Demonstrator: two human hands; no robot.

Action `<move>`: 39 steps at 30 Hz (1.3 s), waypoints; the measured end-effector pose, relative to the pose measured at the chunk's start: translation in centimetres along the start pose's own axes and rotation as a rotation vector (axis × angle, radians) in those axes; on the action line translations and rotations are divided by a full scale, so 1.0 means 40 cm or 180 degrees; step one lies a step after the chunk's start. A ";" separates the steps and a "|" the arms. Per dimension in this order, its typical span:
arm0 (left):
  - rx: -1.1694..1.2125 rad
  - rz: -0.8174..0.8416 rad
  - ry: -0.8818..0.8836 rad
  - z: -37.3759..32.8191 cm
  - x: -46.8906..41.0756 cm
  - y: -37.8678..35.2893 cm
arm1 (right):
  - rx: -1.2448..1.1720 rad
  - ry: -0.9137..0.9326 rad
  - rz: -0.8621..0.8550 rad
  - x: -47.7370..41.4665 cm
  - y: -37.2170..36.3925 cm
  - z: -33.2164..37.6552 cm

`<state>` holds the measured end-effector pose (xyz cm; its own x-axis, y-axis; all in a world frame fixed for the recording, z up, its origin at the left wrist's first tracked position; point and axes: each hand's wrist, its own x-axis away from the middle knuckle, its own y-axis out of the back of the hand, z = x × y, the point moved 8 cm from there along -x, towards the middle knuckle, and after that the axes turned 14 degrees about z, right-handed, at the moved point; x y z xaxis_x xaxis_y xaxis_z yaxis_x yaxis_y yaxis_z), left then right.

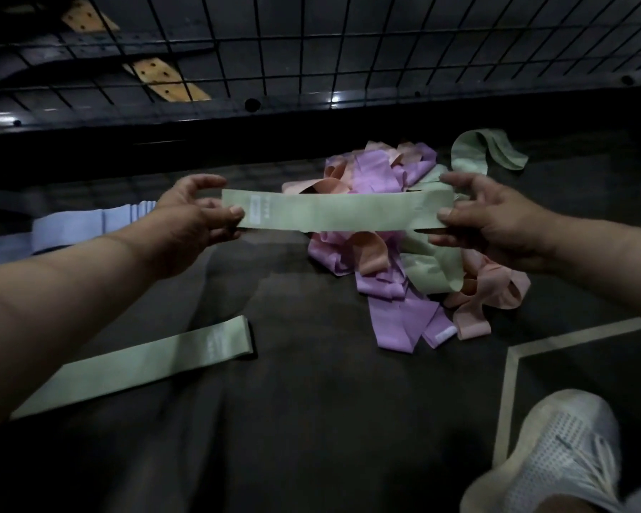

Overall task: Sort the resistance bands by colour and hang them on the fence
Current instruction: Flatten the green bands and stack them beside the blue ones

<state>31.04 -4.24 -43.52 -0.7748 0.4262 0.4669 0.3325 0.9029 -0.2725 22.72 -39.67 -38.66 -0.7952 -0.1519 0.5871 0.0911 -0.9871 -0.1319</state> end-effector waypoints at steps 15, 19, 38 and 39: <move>-0.0289 0.0271 0.0371 -0.030 0.085 0.014 | 0.2217 -0.0866 0.1292 -0.011 -0.206 -0.066; -0.0721 0.0638 0.0466 -0.008 0.135 -0.026 | 0.3638 -0.0678 0.2018 -0.002 -0.321 -0.114; 0.0615 0.1877 0.0638 0.045 0.200 -0.251 | 0.2516 -0.0145 0.0977 -0.028 -0.498 0.109; 0.0550 0.1967 0.0670 0.051 0.210 -0.264 | 0.2067 -0.0211 0.0835 -0.024 -0.492 0.126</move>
<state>19.94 -10.29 -38.42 -0.3426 0.8792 0.3311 0.5766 0.4751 -0.6647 24.71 -20.36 -32.60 -0.6617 -0.3717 0.6512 0.6309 -0.7453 0.2157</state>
